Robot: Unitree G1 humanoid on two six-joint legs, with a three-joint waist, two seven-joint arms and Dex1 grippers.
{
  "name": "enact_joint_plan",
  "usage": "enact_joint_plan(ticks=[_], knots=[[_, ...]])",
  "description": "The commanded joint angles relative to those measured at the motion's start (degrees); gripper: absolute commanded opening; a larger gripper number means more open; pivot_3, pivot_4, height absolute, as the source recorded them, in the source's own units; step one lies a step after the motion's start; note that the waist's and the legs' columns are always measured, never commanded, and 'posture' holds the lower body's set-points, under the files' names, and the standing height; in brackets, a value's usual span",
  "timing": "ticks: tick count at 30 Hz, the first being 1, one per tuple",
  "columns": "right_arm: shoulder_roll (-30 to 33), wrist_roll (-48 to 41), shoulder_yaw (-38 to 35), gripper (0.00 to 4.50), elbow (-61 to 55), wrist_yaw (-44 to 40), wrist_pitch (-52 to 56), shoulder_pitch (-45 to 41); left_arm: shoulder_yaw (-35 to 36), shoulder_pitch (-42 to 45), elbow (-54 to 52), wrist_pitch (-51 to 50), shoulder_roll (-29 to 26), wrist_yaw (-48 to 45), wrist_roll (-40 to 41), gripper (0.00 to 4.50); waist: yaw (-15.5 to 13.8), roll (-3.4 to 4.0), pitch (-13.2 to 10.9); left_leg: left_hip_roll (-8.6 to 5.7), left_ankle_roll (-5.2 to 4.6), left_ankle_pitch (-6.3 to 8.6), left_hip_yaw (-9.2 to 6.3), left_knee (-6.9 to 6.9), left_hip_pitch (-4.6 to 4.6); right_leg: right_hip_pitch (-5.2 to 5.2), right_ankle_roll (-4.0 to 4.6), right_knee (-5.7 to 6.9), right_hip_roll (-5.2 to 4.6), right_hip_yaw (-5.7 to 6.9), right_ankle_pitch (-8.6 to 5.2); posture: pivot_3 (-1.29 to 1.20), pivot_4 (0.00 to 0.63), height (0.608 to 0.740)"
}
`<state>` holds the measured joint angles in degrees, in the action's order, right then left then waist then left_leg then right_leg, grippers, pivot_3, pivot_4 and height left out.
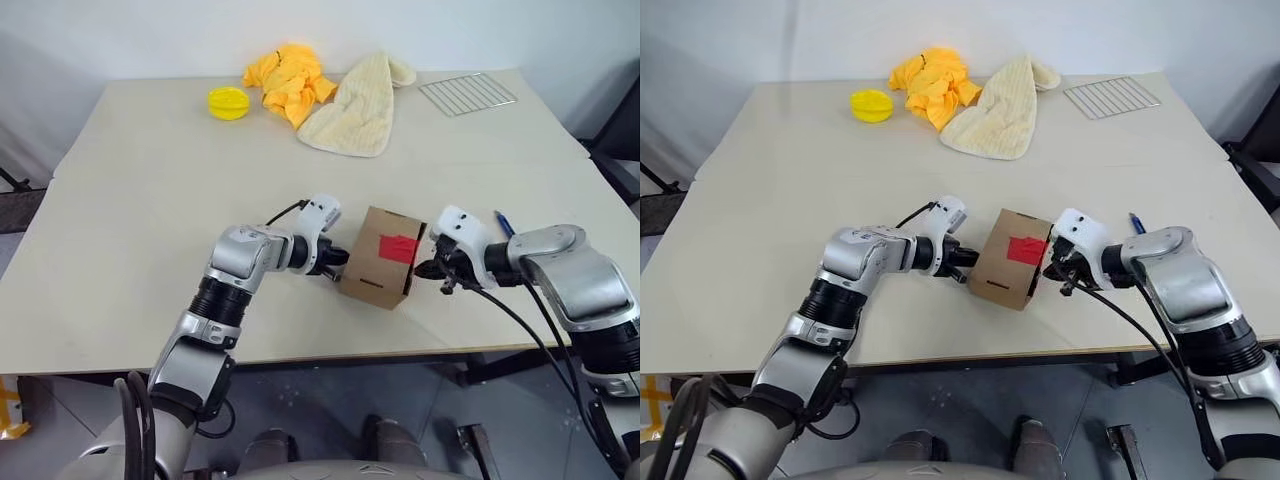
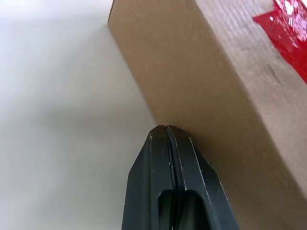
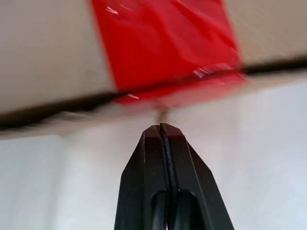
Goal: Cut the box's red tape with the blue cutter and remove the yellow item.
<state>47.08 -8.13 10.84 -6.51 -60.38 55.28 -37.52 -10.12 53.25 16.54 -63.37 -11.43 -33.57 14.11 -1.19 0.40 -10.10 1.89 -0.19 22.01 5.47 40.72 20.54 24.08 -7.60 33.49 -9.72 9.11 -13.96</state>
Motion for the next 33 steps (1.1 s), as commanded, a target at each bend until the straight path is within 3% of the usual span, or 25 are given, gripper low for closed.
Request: enact_joint_plan(ticks=[1, 23, 30, 33], knots=[[1.5, -0.7, -1.5, 0.03, -1.4, 1.2, 0.6, -0.3, -0.4, -0.1, -2.2, -0.1, -0.4, -0.9, 0.7, 0.0, 0.0, 0.0, 0.0, 0.0, 0.0, 0.0, 0.0, 0.0, 0.0, 0.0, 0.0, 0.0, 0.0, 0.0, 0.0, 0.0, 0.15, 0.74], [-1.5, -2.8, -2.2, 0.03, 1.3, 8.4, -0.1, -2.9, -3.2, -1.1, -6.8, -3.4, 0.0, -3.0, 2.5, 0.0, 0.0, 0.0, 0.0, 0.0, 0.0, 0.0, 0.0, 0.0, 0.01, 0.0, 0.0, 0.0, 0.0, 0.0, 0.0, 0.0, 0.15, 0.74], [1.5, -2.7, -9.0, 0.03, 0.7, 13.1, 2.8, -1.8, 5.9, 1.4, -2.2, 4.3, -0.4, 2.0, 1.9, 0.0, -0.1, -0.01, 0.0, 0.01, 0.0, 0.0, -0.01, 0.03, 0.03, 0.0, 0.0, 0.0, 0.0, 0.0, 0.0, 0.0, 0.15, 0.74], [2.3, -4.3, -11.9, 0.89, -2.1, 13.9, 5.9, -1.1, 8.6, 2.6, -2.0, 5.1, -0.7, 0.3, 4.1, 0.0, -0.1, -0.01, 0.0, 0.01, 0.0, 0.0, -0.01, 0.01, 0.03, 0.0, 0.0, -0.01, 0.0, 0.01, 0.0, 0.0, 0.15, 0.74]])
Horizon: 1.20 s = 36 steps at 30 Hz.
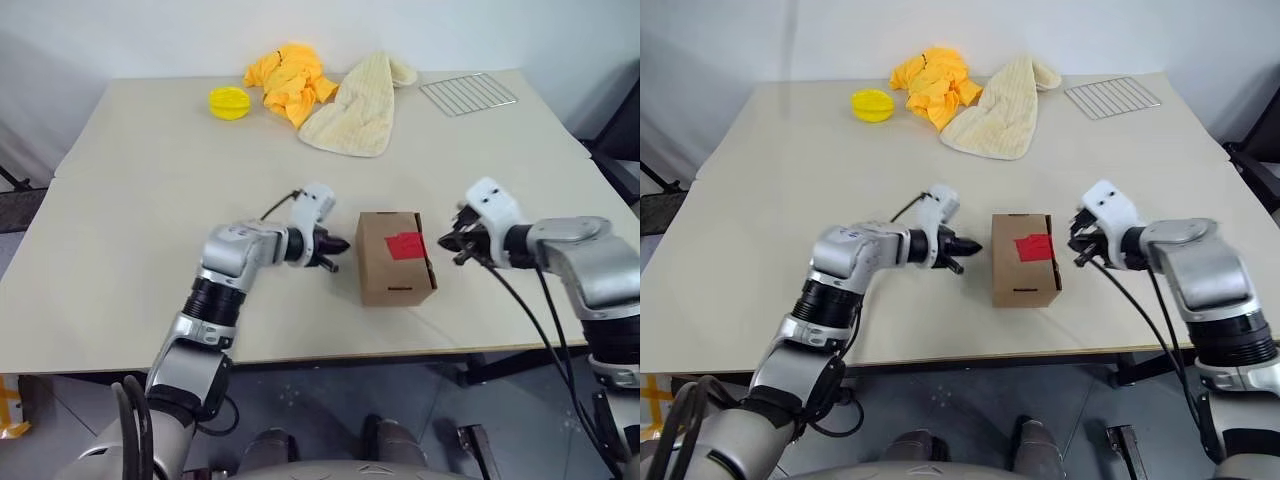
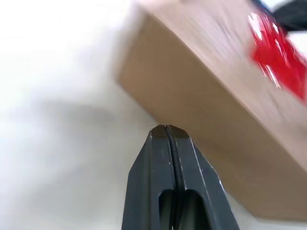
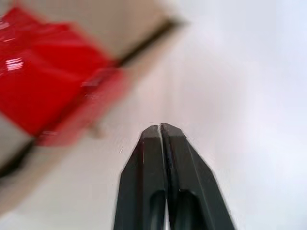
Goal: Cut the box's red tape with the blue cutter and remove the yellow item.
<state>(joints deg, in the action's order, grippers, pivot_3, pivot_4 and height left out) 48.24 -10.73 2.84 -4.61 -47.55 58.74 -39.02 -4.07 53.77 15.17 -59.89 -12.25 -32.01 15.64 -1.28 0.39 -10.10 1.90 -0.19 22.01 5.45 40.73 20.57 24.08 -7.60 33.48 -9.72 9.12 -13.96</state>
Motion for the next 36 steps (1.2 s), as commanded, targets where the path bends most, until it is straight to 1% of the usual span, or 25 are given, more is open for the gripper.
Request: enact_joint_plan(ticks=[1, 3, 6, 7, 9, 11, 14, 19, 24, 30, 36], knots=[[1.2, -2.4, -5.3, 1.19, -5.5, 1.5, 4.1, 0.4, 3.9, 2.7, -0.8, 0.8, 0.2, -2.4, 4.1, 0.0, 0.0, 0.0, 0.0, 0.0, 0.0, 0.0, 0.0, 0.0, 0.0, 0.0, 0.0, 0.0, 0.0, 0.0, 0.0, 0.0, 0.15, 0.74], [0.5, -4.3, -8.2, 1.89, -8.3, 2.9, 8.3, 0.0, 5.3, 3.7, -1.3, -1.4, 0.4, -4.5, 7.0, 0.0, 0.0, 0.0, 0.0, 0.0, 0.0, 0.0, -0.01, 0.0, 0.03, 0.0, 0.0, -0.01, 0.0, 0.02, 0.0, 0.0, 0.15, 0.74], [-2.4, -7.3, -11.9, 2.94, -11.9, 5.4, 15.1, -1.3, 4.6, 4.6, -1.9, -3.0, 0.9, -6.7, 9.2, 0.0, 0.0, 0.0, 0.0, 0.0, 0.0, 0.0, -0.01, 0.01, 0.04, 0.0, 0.0, -0.01, 0.0, 0.01, 0.0, 0.0, 0.15, 0.74], [-3.9, -8.3, -13.0, 3.2, -13.1, 6.3, 17.9, -1.5, 4.0, 5.2, -1.4, -3.2, 1.3, -7.1, 9.6, 0.0, 0.0, 0.0, 0.0, 0.0, 0.0, 0.0, -0.01, 0.01, 0.03, 0.0, 0.0, 0.0, 0.0, 0.01, 0.0, 0.0, 0.15, 0.74], [-5.9, -9.6, -14.4, 3.93, -15.3, 7.9, 21.8, -1.5, 2.5, 5.9, -0.6, -2.5, 1.8, -7.8, 9.3, 0.0, -0.1, 0.0, 0.0, 0.0, 0.0, 0.0, -0.02, 0.01, 0.03, 0.0, 0.0, 0.02, 0.0, 0.01, 0.0, 0.0, 0.15, 0.74], [-7.5, -10.8, -15.3, 4.46, -17.0, 9.3, 24.7, -0.9, 0.6, 6.4, 1.2, -0.8, 2.3, -8.4, 8.2, 0.0, -0.1, 0.0, 0.0, 0.0, 0.0, 0.0, -0.02, 0.01, 0.03, 0.0, 0.0, 0.01, 0.0, 0.0, 0.0, 0.0, 0.15, 0.74], [-8.8, -12.6, -15.6, 4.46, -18.7, 10.3, 27.0, 1.0, -2.6, 7.0, 4.5, 2.8, 3.5, -9.8, 6.4, 0.0, -0.1, 0.0, 0.0, -0.01, 0.0, 0.0, -0.02, 0.01, 0.04, 0.0, 0.0, 0.0, 0.0, 0.02, 0.0, 0.0, 0.15, 0.74], [-8.7, -13.6, -13.8, 4.46, -17.3, 11.5, 25.7, 4.6, -9.5, 7.1, 9.6, 9.3, 4.5, -13.6, 2.2, 0.0, 0.0, 0.0, 0.0, -0.03, 0.0, 0.0, 0.0, 0.0, 0.03, 0.0, 0.0, -0.01, 0.0, 0.01, 0.0, 0.0, 0.15, 0.74], [-7.2, -14.0, -12.9, 4.46, -16.7, 11.9, 24.2, 7.8, -11.2, 7.0, 10.4, 10.9, 4.2, -15.9, 0.8, 0.0, -0.1, 0.0, 0.0, -0.02, 0.0, 0.0, 0.0, -0.01, -0.01, 0.0, 0.0, 0.01, 0.0, -0.01, 0.0, 0.0, 0.15, 0.74], [-5.1, -15.7, -14.1, 4.46, -16.9, 11.5, 23.0, 11.8, -11.8, 6.1, 9.9, 11.0, 3.9, -17.1, -0.3, 0.0, -0.3, -0.09, 0.1, -0.02, -0.01, 0.01, -0.01, 0.01, -0.01, -0.03, 0.0, 0.0, 0.0, -0.01, 0.0, 0.0, 0.15, 0.74], [-3.0, -16.4, -14.8, 4.46, -14.8, 11.5, 20.7, 15.0, -12.1, 5.4, 9.5, 11.1, 3.6, -17.7, -1.2, 0.0, -0.3, -0.17, 0.1, -0.02, -0.03, 0.01, -0.06, 0.02, -0.1, -0.16, 0.0, -0.04, 0.0, 0.01, 0.0, 0.0, 0.15, 0.74]])
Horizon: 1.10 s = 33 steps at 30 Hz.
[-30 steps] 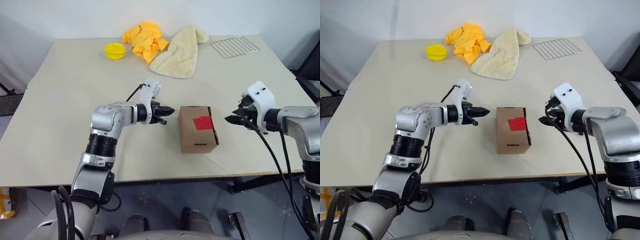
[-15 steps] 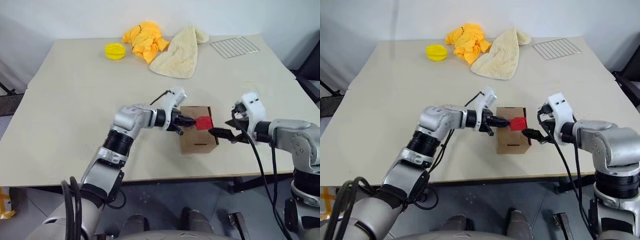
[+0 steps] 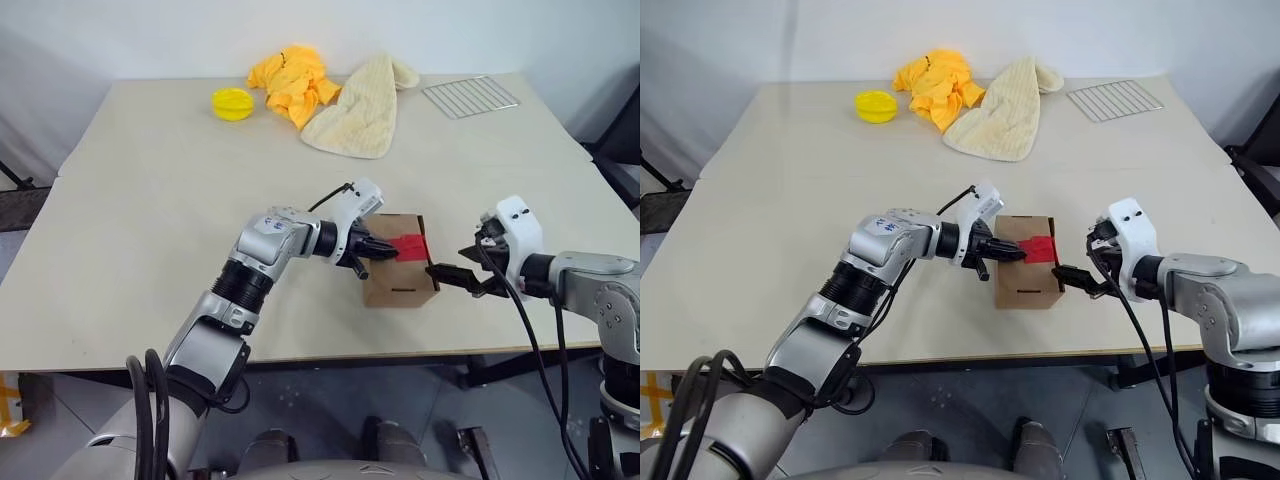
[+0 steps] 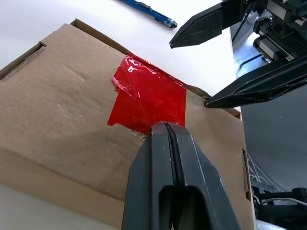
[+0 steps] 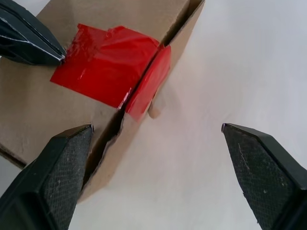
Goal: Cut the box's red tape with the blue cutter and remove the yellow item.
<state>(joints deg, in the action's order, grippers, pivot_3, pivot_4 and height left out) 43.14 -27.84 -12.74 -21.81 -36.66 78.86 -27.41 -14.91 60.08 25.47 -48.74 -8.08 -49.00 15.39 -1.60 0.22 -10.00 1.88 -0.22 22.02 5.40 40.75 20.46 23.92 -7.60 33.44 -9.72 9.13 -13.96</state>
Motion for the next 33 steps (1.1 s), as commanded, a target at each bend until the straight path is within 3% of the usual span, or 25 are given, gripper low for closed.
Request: enact_joint_plan(ticks=[1, 11, 23, 33], knots=[[2.5, 0.7, 1.0, 4.46, 2.8, 0.6, 0.1, 3.9, -1.4, -1.0, -0.8, 0.0, -0.6, -0.8, -1.0, 0.0, -0.1, 0.0, 0.0, 0.0, -0.01, 0.0, -0.01, 0.0, -0.02, -0.03, 0.0, -0.01, 0.0, 0.0, 0.0, 0.0, 0.15, 0.74], [5.3, 0.6, 4.8, 4.46, 4.1, 0.6, -4.6, 9.4, -2.0, -2.7, -3.2, -0.9, -1.5, -0.9, -1.1, 0.0, -0.3, -0.46, 0.3, 0.0, -0.05, 0.03, -0.18, 0.02, -0.19, -0.35, 0.0, -0.12, 0.0, 0.04, 0.0, 0.0, 0.15, 0.74], [7.5, 3.2, 7.5, 4.46, 8.1, 1.4, -8.7, 13.4, -2.7, -4.5, -6.1, -2.2, -2.2, -0.8, -1.1, 0.0, 0.0, -0.48, 0.3, 0.02, -0.05, 0.03, -0.16, 0.07, -0.25, -0.4, 0.0, -0.1, 0.01, 0.02, 0.0, 0.0, 0.15, 0.74], [7.8, 5.2, 9.1, 4.46, 13.7, 0.9, -14.0, 13.8, -2.3, -4.3, -5.6, -2.2, -2.1, -0.4, -1.2, 0.0, 0.1, -0.92, 0.6, 0.02, -0.09, 0.06, -0.2, 0.24, -0.27, -0.51, 0.02, -0.1, 0.0, 0.0, 0.02, 0.0, 0.15, 0.74]])
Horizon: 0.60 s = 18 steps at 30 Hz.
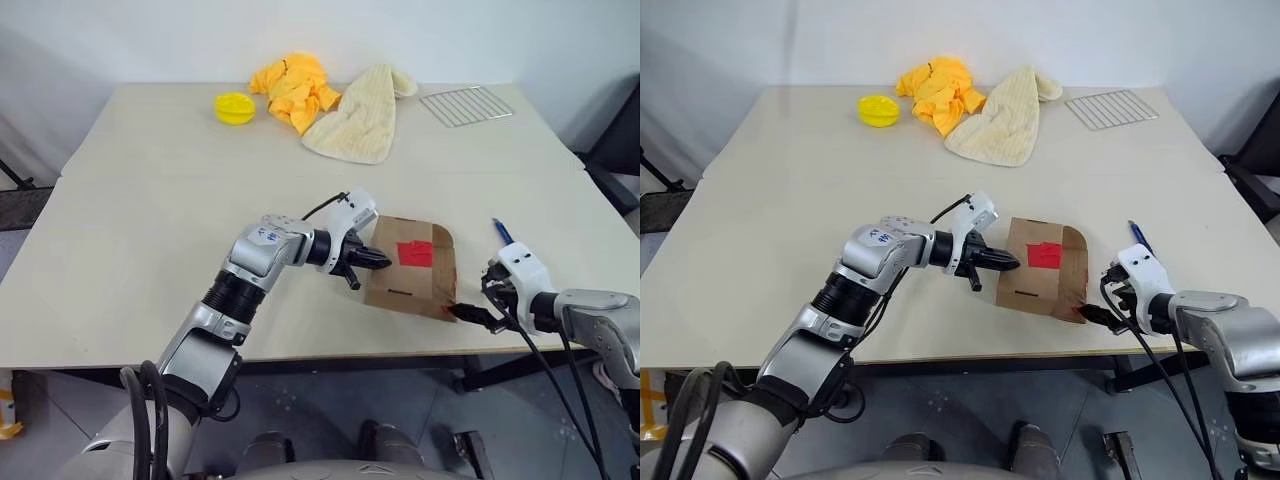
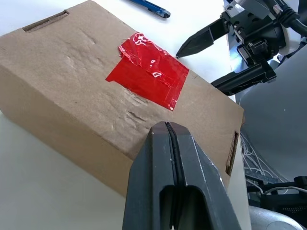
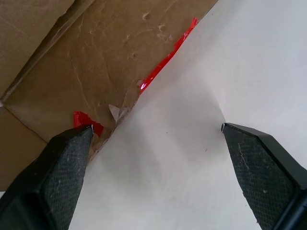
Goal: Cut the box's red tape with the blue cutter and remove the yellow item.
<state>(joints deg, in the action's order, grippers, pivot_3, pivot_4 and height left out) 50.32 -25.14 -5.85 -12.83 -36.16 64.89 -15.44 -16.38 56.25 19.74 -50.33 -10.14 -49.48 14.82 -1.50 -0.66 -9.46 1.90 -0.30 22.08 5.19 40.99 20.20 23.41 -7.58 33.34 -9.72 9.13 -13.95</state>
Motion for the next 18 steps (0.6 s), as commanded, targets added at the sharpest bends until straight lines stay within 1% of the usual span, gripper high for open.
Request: enact_joint_plan(ticks=[1, 4, 8, 14, 18], knots=[[0.1, 1.1, 0.4, 4.46, 4.6, -0.1, 0.2, 0.9, -0.7, -0.5, 0.1, -0.7, -0.1, 0.3, -0.6, 0.0, 0.0, -0.08, 0.0, 0.0, 0.0, 0.0, 0.0, 0.0, 0.0, 0.0, 0.01, 0.0, 0.0, 0.0, 0.0, 0.0, 0.15, 0.74], [-1.8, -3.3, -5.1, 4.46, 5.6, -1.5, 1.6, -3.5, -0.1, -0.5, 0.2, -0.8, -0.4, 0.7, -0.6, 0.0, 0.1, -0.07, 0.0, 0.0, -0.01, 0.0, 0.0, 0.02, 0.02, 0.01, 0.03, 0.0, 0.0, -0.01, 0.03, 0.0, 0.15, 0.74], [-2.8, -6.1, -6.2, 4.46, 9.1, -3.7, 2.9, -7.7, 0.0, -0.6, 0.1, -0.9, -0.7, 0.4, -0.6, 0.0, 0.2, 0.19, -0.1, 0.01, -0.01, 0.0, 0.02, 0.01, 0.05, 0.09, 0.04, 0.02, 0.0, -0.02, 0.03, 0.0, 0.15, 0.74], [-4.5, -6.0, -3.4, 4.46, 19.1, -6.0, 1.6, -14.9, -0.1, -1.1, -0.8, -1.7, -1.7, 0.1, -0.5, 0.0, 0.3, 0.37, -0.2, 0.01, -0.01, 0.0, 0.06, 0.0, 0.08, 0.13, 0.03, 0.02, 0.0, -0.03, 0.04, 0.0, 0.15, 0.74], [-5.6, -3.6, 1.2, 4.46, 26.7, -9.0, -1.7, -19.5, -0.3, -1.9, -2.4, -2.9, -2.5, -0.2, 0.0, 0.0, 0.5, 0.41, -0.2, 0.01, -0.01, 0.0, 0.08, -0.03, 0.07, 0.17, 0.02, 0.05, 0.0, -0.03, 0.04, 0.0, 0.15, 0.74]])
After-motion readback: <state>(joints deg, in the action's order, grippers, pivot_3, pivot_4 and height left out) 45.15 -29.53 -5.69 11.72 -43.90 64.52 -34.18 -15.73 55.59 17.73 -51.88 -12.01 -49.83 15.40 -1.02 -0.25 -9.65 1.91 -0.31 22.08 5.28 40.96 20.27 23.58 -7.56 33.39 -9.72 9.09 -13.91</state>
